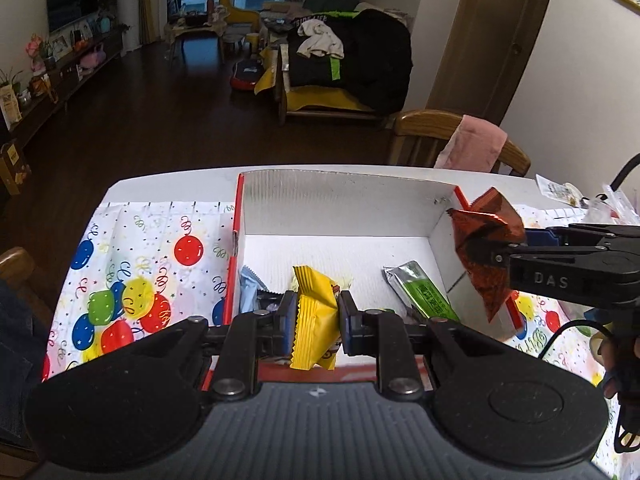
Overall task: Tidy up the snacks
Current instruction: 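Carry the yellow packet and red-brown chip bag over the red box, then lower both snacks into the box and open both tools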
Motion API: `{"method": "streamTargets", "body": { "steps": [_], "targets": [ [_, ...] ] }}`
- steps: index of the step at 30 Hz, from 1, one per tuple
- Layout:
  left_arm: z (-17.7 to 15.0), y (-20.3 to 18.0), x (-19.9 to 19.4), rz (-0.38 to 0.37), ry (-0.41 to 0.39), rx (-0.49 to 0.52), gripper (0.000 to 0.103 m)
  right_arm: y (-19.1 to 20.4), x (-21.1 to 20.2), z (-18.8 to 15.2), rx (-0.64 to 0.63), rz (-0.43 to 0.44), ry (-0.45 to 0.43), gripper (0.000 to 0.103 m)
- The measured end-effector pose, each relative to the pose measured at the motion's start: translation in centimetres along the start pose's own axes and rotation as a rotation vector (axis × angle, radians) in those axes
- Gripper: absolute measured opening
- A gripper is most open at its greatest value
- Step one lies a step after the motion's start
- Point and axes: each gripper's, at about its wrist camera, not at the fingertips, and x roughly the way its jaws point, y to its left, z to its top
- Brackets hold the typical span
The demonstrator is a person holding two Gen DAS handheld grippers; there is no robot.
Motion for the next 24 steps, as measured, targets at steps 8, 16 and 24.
{"method": "streamTargets", "body": {
  "steps": [8,16,24],
  "targets": [
    [0.8,-0.6,4.0,0.025,0.061,-0.002,0.021,0.7,4.4,0.7,-0.019,0.034,0.072,0.043],
    [0.6,-1.1,7.0,0.047,0.119,0.017,0.021,0.9,8.2,0.7,-0.027,0.052,0.158,0.043],
    [0.4,-1.5,9.3,0.059,0.160,0.044,0.021,1.1,10.6,0.5,-0.057,0.066,0.196,0.043]
  ]
}}
